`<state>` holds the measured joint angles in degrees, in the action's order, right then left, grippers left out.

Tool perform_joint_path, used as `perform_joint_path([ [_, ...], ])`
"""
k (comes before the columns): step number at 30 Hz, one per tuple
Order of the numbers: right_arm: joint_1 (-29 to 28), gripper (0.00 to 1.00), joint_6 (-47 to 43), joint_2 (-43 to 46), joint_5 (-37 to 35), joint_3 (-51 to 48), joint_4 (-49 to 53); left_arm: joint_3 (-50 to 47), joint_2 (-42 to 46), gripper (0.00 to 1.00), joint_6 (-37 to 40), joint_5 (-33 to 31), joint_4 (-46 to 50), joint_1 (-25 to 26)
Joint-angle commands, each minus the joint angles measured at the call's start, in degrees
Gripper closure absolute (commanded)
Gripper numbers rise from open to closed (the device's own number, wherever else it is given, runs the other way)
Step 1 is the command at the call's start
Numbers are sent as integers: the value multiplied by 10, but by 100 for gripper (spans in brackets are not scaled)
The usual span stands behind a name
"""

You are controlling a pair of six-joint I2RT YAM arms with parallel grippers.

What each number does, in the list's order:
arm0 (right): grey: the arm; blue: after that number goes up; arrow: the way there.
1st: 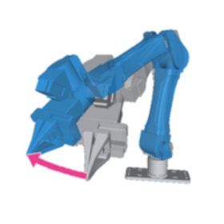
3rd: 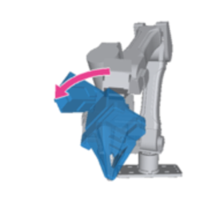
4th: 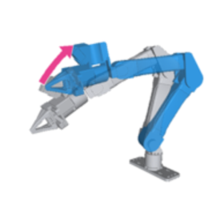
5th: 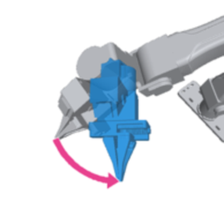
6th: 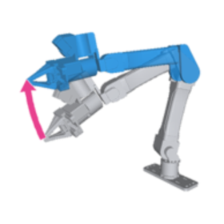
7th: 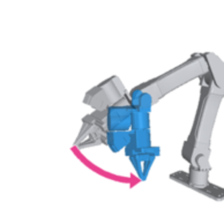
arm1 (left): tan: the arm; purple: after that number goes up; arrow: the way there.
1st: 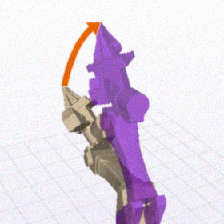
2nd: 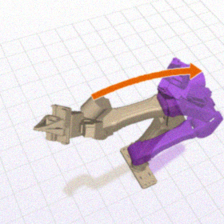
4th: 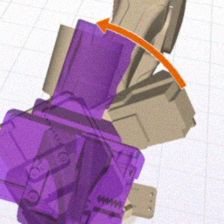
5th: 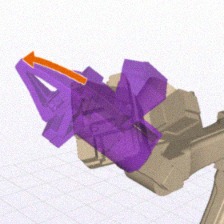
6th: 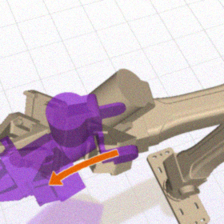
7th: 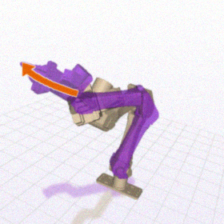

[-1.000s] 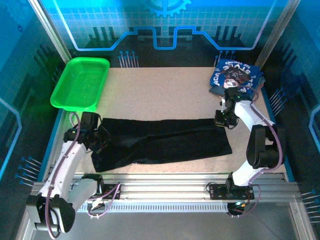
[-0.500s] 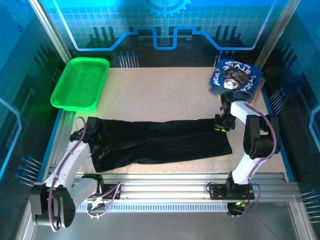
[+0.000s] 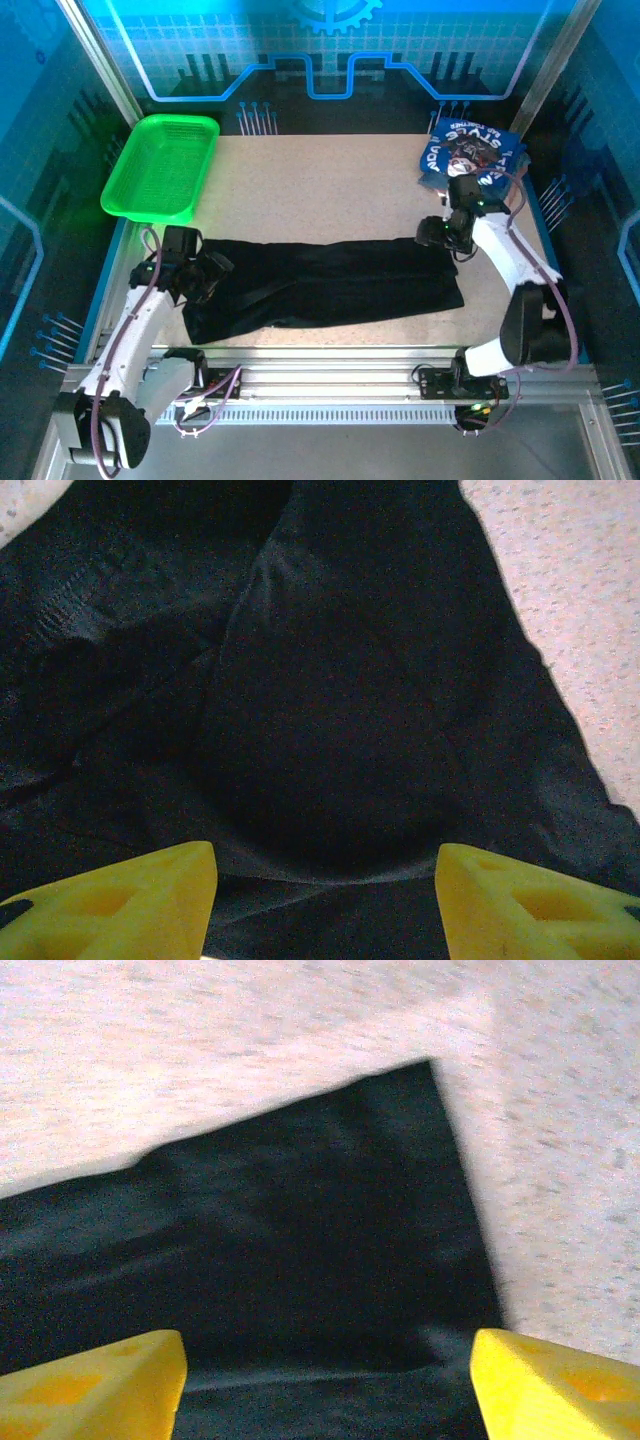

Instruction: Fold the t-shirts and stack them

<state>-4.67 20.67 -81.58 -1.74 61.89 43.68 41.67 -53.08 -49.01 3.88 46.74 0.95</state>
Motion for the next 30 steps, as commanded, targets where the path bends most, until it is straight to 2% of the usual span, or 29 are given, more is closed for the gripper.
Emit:
perform_joint_path([
  [1, -58, 17, -36, 40, 73, -19, 14, 26, -6, 39, 12, -4, 47, 5],
  [3, -77, 16, -43, 42, 104, -24, 6, 30, -19, 39, 20, -7, 48, 8],
  [7, -119, 15, -54, 12, 217, -17, -45, 31, -62, 38, 33, -1, 57, 27],
  [11, -212, 16, -60, -56, 260, 26, -68, 24, -91, 38, 22, -25, 89, 52],
  [14, -268, 18, -41, -110, 308, 60, -98, 12, -76, 38, 5, -35, 91, 59],
  [17, -321, 20, -33, -161, 325, 101, -104, 4, -68, 37, 1, -42, 98, 62],
  [22, -397, 21, -49, -217, 309, 156, -108, -6, -95, 36, 4, -50, 72, 60],
  [27, -474, 22, -111, -283, 231, 220, -80, -8, -137, 37, 8, -47, 17, 52],
  [30, -497, 24, -128, -321, 189, 248, -71, -17, -166, 40, 10, -35, -26, 48],
])
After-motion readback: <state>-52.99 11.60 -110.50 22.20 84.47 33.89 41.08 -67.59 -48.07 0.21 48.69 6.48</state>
